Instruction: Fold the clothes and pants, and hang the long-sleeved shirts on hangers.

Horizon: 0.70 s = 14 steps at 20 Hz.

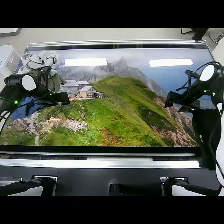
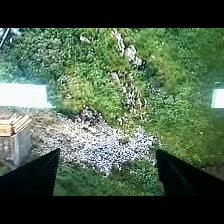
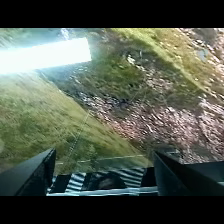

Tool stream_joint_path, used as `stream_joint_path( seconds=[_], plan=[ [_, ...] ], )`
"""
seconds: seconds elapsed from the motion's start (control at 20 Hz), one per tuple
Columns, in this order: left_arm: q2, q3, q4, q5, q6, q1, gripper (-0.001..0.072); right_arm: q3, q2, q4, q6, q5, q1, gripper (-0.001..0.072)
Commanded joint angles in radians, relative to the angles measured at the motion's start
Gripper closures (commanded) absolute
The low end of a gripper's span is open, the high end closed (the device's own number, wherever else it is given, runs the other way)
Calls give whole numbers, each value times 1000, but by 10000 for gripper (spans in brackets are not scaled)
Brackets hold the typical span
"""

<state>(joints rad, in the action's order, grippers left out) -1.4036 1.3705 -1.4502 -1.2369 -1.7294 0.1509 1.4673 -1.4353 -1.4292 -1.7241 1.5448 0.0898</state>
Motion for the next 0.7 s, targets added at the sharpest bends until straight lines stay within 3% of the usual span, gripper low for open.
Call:
stream_joint_path(
  seconds=[0.0, 0.65],
  plan=[
    [-1, -1, 0, 0, 0, 0, -11, 0, 0, 0, 0, 0, -1, 14],
    [-1, -1, 0, 0, 0, 0, -11, -1, -1, 3, -2, -6, -1, 27]
  ],
)
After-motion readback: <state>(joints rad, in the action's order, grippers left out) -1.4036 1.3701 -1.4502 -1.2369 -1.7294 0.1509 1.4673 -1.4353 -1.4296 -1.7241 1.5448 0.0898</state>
